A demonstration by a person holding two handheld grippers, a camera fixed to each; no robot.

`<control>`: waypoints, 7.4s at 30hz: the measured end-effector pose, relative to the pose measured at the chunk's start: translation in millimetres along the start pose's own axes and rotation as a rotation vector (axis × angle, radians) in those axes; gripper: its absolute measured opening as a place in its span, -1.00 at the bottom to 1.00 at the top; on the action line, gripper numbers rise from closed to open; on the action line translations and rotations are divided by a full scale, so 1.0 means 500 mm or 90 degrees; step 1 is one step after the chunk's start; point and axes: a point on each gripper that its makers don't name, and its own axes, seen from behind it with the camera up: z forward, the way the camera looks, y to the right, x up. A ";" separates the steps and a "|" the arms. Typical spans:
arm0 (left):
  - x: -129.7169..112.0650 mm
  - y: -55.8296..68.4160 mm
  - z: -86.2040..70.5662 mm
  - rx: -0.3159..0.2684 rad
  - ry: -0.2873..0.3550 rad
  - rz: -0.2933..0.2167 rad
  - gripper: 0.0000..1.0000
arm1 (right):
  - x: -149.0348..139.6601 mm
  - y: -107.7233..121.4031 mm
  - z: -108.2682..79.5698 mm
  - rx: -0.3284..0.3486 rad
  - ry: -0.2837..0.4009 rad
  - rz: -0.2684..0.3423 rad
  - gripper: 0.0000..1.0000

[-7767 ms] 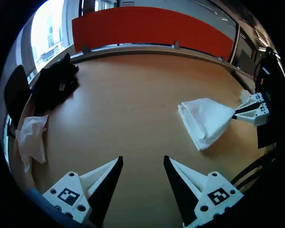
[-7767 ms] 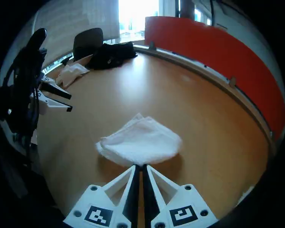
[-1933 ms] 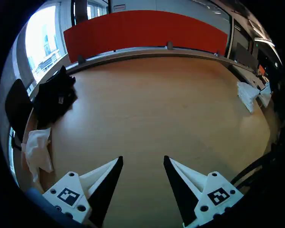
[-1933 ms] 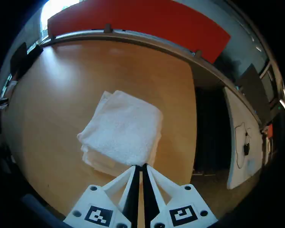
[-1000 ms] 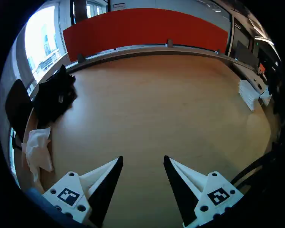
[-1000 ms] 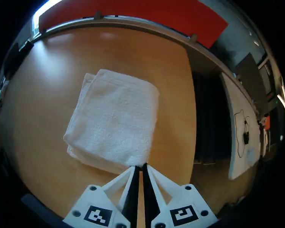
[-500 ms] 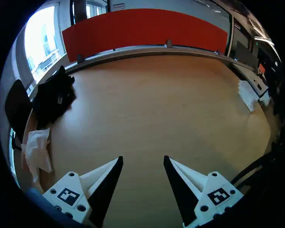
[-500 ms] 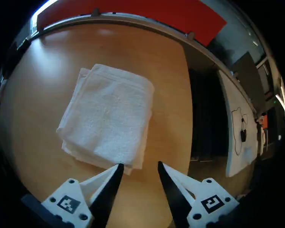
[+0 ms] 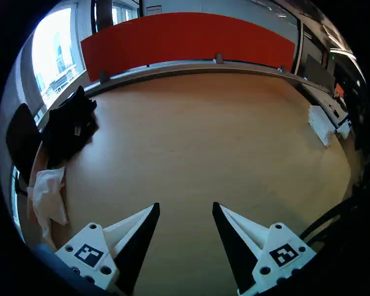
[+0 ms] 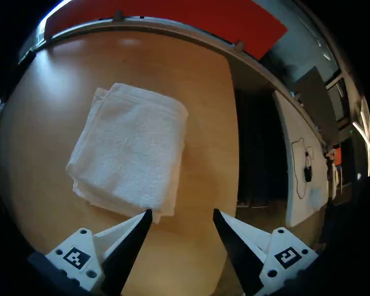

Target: Fold towel

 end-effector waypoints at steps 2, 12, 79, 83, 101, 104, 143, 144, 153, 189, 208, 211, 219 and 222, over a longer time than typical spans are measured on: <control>0.001 0.000 -0.001 0.000 0.001 0.000 0.57 | 0.001 -0.002 -0.002 0.001 0.002 0.001 0.91; 0.004 -0.006 -0.003 -0.002 0.007 -0.005 0.57 | 0.010 -0.019 -0.018 0.012 0.016 0.006 1.00; 0.099 -0.059 -0.028 0.043 0.084 -0.063 0.57 | 0.186 -0.033 -0.191 -0.118 0.430 0.335 1.00; 0.105 -0.059 -0.027 0.043 0.090 -0.060 0.57 | 0.198 -0.043 -0.206 -0.116 0.450 0.323 1.00; 0.223 -0.101 -0.061 0.069 0.234 -0.105 0.57 | 0.322 -0.117 -0.327 -0.065 0.569 0.259 1.00; 0.240 -0.111 -0.064 0.078 0.250 -0.109 0.57 | 0.351 -0.155 -0.353 -0.042 0.591 0.245 1.00; 0.386 -0.167 -0.139 0.114 0.400 -0.105 0.57 | 0.527 -0.454 -0.535 0.064 0.699 0.194 1.00; 0.386 -0.167 -0.139 0.114 0.401 -0.104 0.57 | 0.527 -0.454 -0.537 0.063 0.700 0.194 1.00; 0.373 -0.172 -0.140 0.113 0.408 -0.126 0.57 | 0.525 -0.456 -0.546 0.060 0.697 0.203 1.00; 0.284 -0.190 -0.094 0.123 0.524 -0.044 0.57 | 0.496 -0.560 -0.563 0.086 0.740 0.214 1.00; 0.183 -0.218 0.004 0.134 0.542 -0.052 0.57 | 0.491 -0.616 -0.498 0.078 0.739 0.186 1.00; 0.175 -0.224 0.012 0.135 0.547 -0.054 0.57 | 0.490 -0.619 -0.488 0.078 0.738 0.184 1.00; 0.177 -0.236 0.017 0.138 0.563 -0.064 0.57 | 0.484 -0.617 -0.474 0.078 0.740 0.189 1.00; 0.179 -0.238 0.016 0.138 0.565 -0.065 0.57 | 0.483 -0.612 -0.473 0.076 0.739 0.190 1.00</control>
